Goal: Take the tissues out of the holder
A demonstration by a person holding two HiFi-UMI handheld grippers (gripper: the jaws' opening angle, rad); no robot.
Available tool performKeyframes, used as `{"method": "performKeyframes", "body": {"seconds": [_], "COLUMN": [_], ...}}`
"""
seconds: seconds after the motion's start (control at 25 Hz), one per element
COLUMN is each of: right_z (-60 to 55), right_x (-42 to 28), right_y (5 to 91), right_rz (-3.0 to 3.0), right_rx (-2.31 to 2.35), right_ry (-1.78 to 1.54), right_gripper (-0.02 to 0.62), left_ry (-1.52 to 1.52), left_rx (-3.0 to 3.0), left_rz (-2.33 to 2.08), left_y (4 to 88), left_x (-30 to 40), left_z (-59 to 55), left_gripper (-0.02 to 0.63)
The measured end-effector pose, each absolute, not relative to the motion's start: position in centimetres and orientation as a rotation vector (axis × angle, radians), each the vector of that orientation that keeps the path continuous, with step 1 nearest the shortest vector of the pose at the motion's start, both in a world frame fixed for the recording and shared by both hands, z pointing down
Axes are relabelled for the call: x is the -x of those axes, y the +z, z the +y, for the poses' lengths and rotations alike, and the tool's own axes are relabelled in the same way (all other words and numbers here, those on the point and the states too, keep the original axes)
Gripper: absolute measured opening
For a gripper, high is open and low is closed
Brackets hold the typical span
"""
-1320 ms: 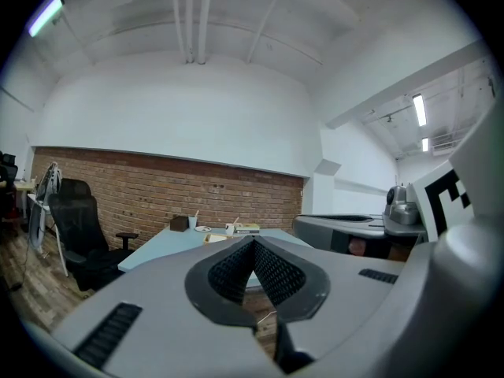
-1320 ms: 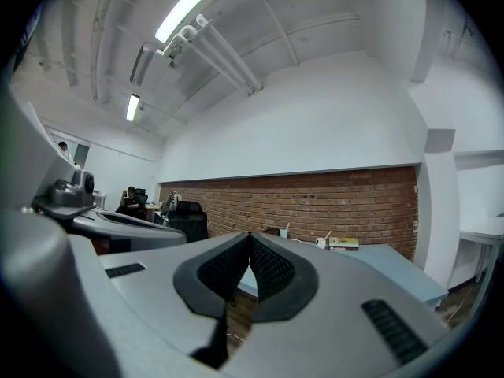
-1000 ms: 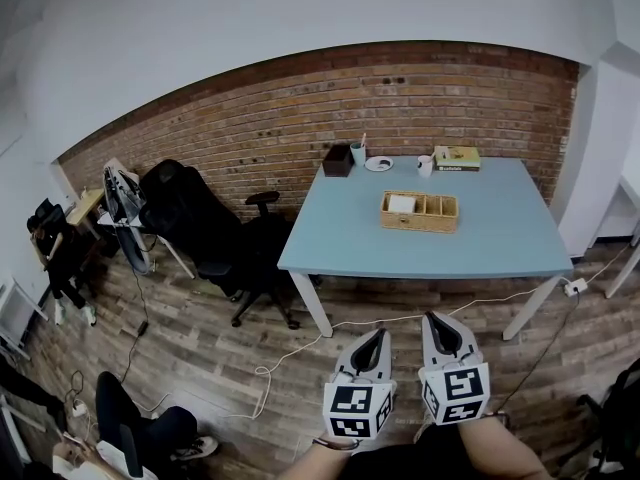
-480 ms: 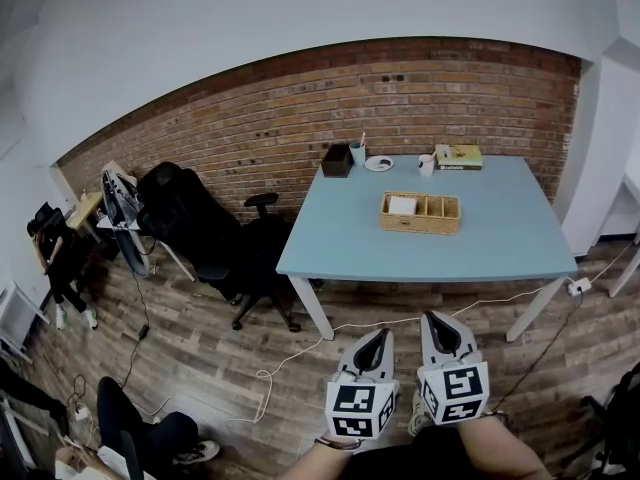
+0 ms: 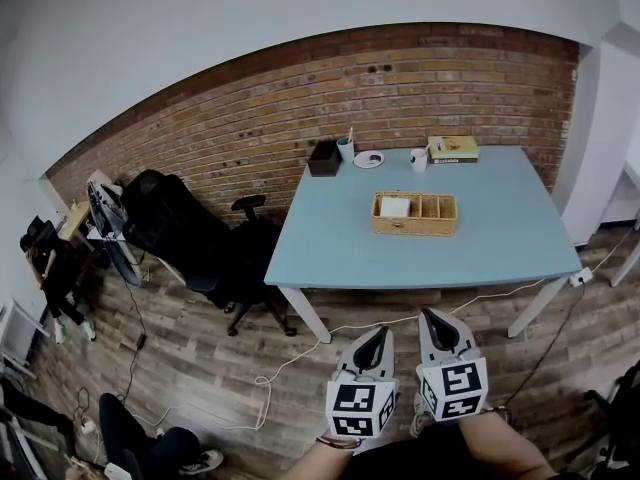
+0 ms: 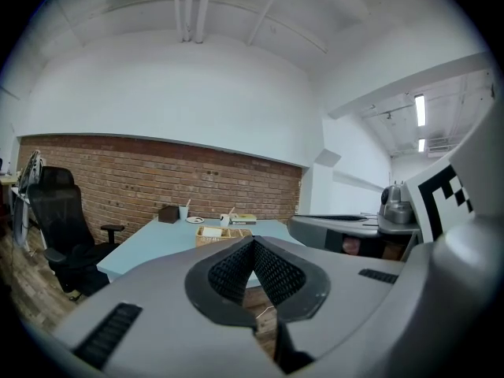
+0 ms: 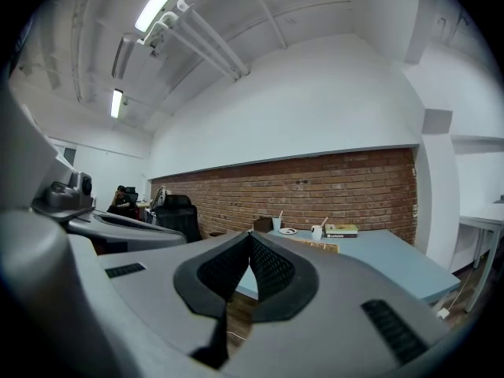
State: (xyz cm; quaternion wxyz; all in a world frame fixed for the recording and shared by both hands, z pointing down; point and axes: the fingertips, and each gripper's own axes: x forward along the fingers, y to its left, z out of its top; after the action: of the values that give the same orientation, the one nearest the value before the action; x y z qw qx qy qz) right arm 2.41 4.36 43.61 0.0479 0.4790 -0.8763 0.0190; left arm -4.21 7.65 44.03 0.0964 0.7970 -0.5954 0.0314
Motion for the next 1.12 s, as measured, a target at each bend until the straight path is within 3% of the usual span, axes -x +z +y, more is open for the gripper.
{"method": "performKeyframes", "body": {"seconds": [0.48, 1.12], "right_z": [-5.2, -19.0], "right_x": [-1.9, -5.0], "right_y": [43.2, 42.2], "right_rz": [-2.655, -2.736], "right_rx": [-1.401, -1.295], "right_ry": [0.035, -0.038], "right_gripper": [0.003, 0.003], "left_ry": [0.079, 0.096], "left_rx": [-2.309, -2.345], "left_rz": [-1.774, -1.813], "left_y": [43.9, 42.5], "left_x": [4.9, 0.3], "left_z": [-1.8, -16.5], "left_gripper": [0.002, 0.002]}}
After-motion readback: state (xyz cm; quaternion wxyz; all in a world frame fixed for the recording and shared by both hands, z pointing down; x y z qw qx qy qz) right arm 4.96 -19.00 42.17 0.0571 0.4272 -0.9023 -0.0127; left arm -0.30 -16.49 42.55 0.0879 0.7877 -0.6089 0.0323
